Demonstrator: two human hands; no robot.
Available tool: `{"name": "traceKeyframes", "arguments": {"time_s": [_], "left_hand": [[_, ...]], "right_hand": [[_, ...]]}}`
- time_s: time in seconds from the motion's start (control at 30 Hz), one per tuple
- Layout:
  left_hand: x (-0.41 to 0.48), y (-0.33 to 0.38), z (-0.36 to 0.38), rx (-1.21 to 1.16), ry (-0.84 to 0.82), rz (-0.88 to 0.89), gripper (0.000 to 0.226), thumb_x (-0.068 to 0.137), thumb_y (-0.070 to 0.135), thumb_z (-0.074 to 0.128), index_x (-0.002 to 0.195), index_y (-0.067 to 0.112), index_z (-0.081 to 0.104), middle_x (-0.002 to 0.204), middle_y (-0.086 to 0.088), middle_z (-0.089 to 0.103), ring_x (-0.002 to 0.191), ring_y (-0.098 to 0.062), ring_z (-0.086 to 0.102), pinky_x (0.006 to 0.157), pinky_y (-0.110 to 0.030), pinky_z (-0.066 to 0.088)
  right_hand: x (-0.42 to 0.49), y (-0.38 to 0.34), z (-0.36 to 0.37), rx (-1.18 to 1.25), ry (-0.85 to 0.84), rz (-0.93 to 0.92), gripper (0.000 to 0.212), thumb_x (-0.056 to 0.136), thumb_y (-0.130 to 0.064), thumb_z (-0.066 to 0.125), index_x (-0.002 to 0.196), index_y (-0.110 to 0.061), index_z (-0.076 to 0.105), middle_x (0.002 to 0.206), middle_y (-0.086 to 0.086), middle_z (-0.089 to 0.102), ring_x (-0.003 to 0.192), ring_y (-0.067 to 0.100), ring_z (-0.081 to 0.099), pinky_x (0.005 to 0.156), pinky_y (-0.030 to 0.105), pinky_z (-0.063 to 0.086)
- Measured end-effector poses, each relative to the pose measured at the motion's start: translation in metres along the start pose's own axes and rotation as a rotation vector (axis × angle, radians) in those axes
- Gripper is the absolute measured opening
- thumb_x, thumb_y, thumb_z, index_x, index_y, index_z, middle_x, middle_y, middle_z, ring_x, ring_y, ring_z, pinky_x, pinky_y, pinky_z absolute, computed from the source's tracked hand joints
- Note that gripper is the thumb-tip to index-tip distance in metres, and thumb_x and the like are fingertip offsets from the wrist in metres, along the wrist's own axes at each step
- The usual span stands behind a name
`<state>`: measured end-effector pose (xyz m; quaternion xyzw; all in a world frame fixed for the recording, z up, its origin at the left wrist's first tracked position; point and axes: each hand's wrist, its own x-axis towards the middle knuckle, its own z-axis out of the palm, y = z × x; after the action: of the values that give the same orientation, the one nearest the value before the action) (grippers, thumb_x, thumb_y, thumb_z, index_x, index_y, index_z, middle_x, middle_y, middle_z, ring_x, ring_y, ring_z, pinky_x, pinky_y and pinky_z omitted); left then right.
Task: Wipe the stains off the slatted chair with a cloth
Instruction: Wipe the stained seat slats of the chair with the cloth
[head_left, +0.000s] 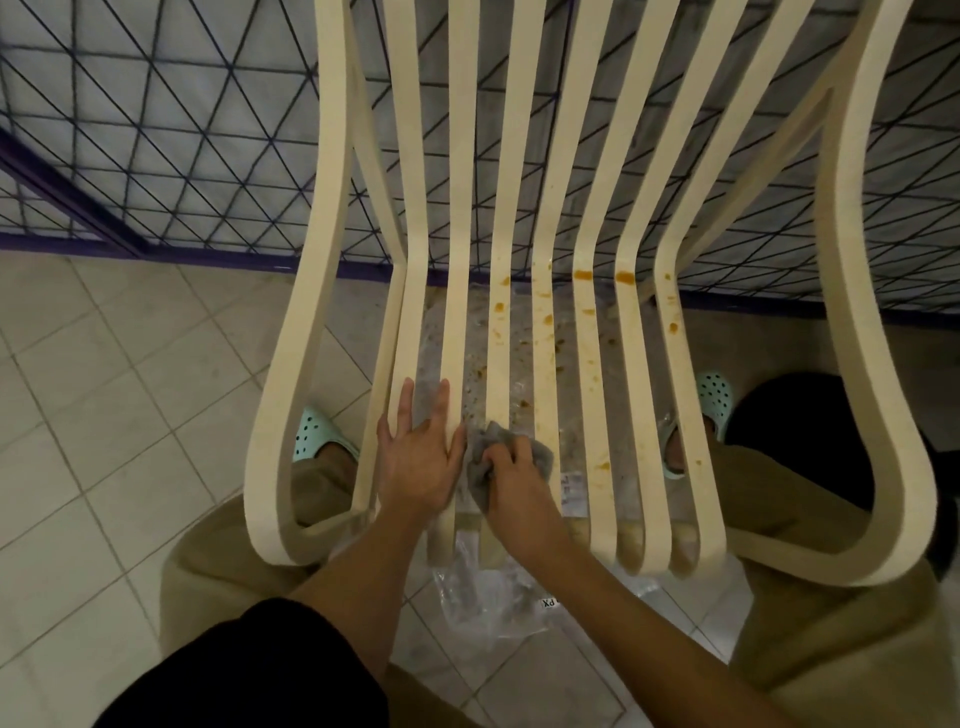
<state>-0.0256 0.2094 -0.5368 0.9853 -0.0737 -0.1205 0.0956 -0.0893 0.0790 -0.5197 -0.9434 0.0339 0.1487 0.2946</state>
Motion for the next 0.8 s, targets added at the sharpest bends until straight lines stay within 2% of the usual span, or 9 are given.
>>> {"name": "traceKeyframes", "arguments": {"time_s": [0.13,0.2,0.3,0.37,0.43,0.6,0.8], "left_hand": [[-0.001,-0.001,0.001,-0.006,0.016,-0.002,0.061,0.100,0.054,0.014,0.154,0.032,0.000,0.162,-0.009,0.015,0.150,-0.017,-0.013,0.116,-0.053,0.015],[-0.001,0.000,-0.001,-0.009,0.027,0.003,0.060,0.101,0.052,0.016,0.155,0.030,0.003,0.160,-0.007,0.021,0.150,-0.017,-0.010,0.115,-0.053,0.017],[-0.002,0.002,-0.002,-0.026,0.034,0.005,0.058,0.102,0.047,0.019,0.155,0.029,0.008,0.157,-0.005,0.032,0.150,-0.017,-0.007,0.114,-0.053,0.020],[-0.001,0.001,-0.001,-0.017,0.025,-0.007,0.057,0.102,0.047,0.017,0.155,0.030,0.006,0.159,-0.006,0.027,0.150,-0.016,-0.009,0.113,-0.053,0.021],[0.000,0.000,0.000,-0.010,0.009,-0.022,0.056,0.102,0.047,0.015,0.155,0.031,0.005,0.160,-0.007,0.022,0.150,-0.016,-0.010,0.113,-0.053,0.021],[-0.004,0.004,-0.008,-0.031,0.017,-0.011,0.055,0.103,0.042,0.019,0.156,0.028,0.008,0.157,-0.008,0.031,0.150,-0.017,-0.006,0.114,-0.052,0.022],[-0.003,0.004,-0.009,-0.004,-0.025,-0.029,0.056,0.103,0.043,0.015,0.155,0.031,-0.002,0.162,-0.007,0.015,0.150,-0.017,-0.012,0.116,-0.051,0.017]], "right_hand": [[0.017,0.000,-0.002,-0.006,0.023,0.006,0.027,0.094,-0.012,0.054,0.120,-0.005,0.050,0.131,0.015,0.038,0.104,0.026,0.050,0.089,0.035,0.049],[0.027,0.002,-0.004,-0.019,0.025,0.000,0.028,0.093,-0.011,0.053,0.120,-0.004,0.051,0.130,0.016,0.042,0.108,0.027,0.049,0.092,0.035,0.047],[0.039,0.000,-0.011,0.034,0.031,-0.002,0.022,0.096,-0.007,0.049,0.118,-0.003,0.051,0.125,0.013,0.041,0.103,0.028,0.052,0.092,0.041,0.049],[0.045,-0.002,-0.014,0.065,0.054,0.024,0.022,0.096,-0.004,0.045,0.117,-0.005,0.050,0.122,0.013,0.042,0.102,0.031,0.052,0.089,0.045,0.049],[0.047,-0.005,-0.016,0.050,0.077,0.063,0.027,0.093,-0.003,0.046,0.119,-0.006,0.049,0.122,0.016,0.043,0.103,0.034,0.050,0.087,0.044,0.047],[0.038,-0.006,-0.013,0.076,0.086,0.106,0.027,0.093,-0.004,0.045,0.120,-0.007,0.049,0.123,0.015,0.044,0.104,0.035,0.052,0.086,0.042,0.048],[0.005,-0.003,0.002,0.020,0.037,0.081,0.029,0.092,-0.006,0.054,0.120,-0.007,0.049,0.130,0.015,0.037,0.101,0.029,0.053,0.081,0.036,0.052]]}}
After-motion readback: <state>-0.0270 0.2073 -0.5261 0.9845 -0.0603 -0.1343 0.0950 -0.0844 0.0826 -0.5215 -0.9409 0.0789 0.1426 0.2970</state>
